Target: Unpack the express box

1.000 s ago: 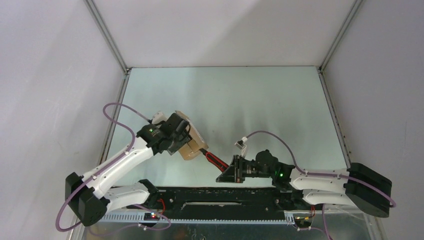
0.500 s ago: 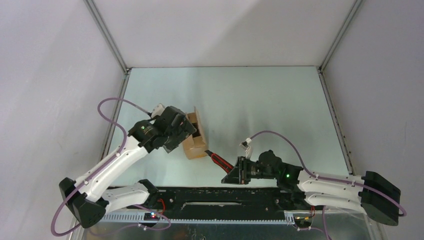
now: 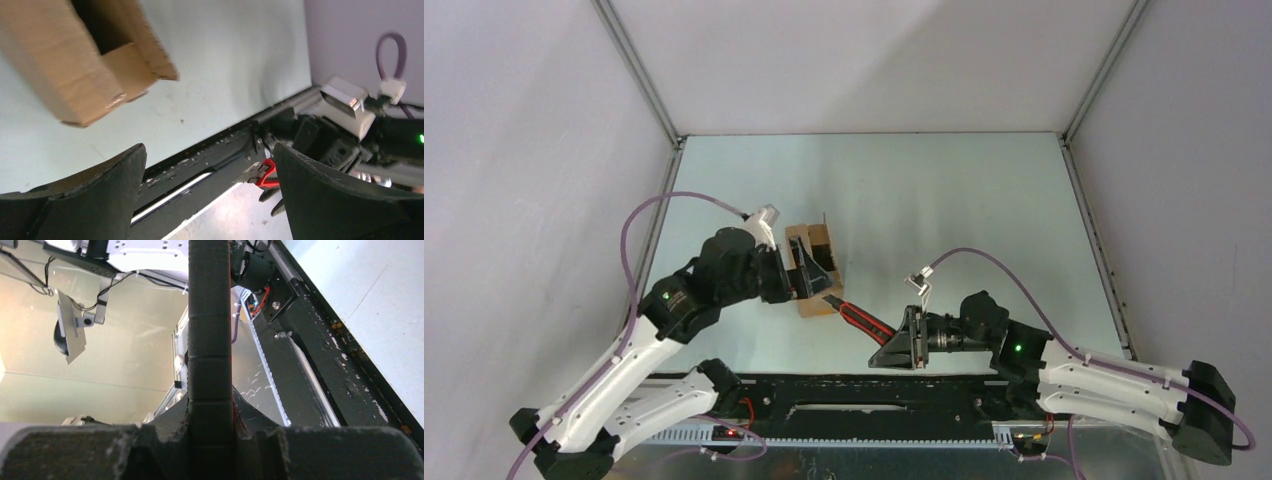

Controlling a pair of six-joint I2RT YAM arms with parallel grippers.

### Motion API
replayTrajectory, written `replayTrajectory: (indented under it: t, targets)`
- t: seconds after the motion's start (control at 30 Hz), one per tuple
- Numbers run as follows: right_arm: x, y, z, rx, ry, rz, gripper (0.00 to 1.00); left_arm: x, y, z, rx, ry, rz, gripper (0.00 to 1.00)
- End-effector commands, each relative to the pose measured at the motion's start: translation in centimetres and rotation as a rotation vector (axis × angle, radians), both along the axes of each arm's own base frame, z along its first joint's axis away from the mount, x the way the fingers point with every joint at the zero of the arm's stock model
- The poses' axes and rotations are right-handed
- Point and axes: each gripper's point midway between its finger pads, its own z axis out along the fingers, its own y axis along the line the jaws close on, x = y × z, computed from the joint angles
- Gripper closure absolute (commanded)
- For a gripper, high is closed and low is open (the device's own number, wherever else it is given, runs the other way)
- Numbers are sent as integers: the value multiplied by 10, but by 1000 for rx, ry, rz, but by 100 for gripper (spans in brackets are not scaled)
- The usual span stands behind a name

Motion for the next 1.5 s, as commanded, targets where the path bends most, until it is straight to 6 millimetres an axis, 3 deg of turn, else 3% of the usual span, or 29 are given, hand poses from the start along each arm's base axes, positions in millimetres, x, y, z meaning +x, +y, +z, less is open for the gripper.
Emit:
replayTrajectory:
  t: [0.0, 0.27, 0.67, 0.97, 1.1, 1.27, 1.33, 1.4, 1.47]
  targets:
    - [-9, -4, 32, 51, -71, 62, 100, -22, -33, 22, -127, -143, -288, 0]
    - [-16, -3, 45, 83, -60, 101, 100, -45, -60, 14, -196, -126, -456, 5]
    - [-26, -12, 63, 138, -50, 155, 100, -67, -74, 26, -341, -89, -571, 20]
    - [-32, -17, 72, 162, -45, 191, 100, -80, -75, 26, -389, -60, -624, 33]
    - [-29, -15, 67, 141, -34, 180, 100, -82, -77, 29, -414, -53, -637, 44]
    - [-18, -15, 62, 119, -22, 130, 100, -85, -80, 29, -435, -26, -654, 69]
    - [-11, -15, 60, 108, -16, 98, 100, -85, -79, 30, -434, -28, -649, 84]
    - [-3, -14, 59, 104, -11, 54, 83, -82, -79, 31, -428, -31, -632, 99]
    - [6, -14, 62, 111, -15, -2, 63, -78, -81, 33, -434, -30, -602, 100]
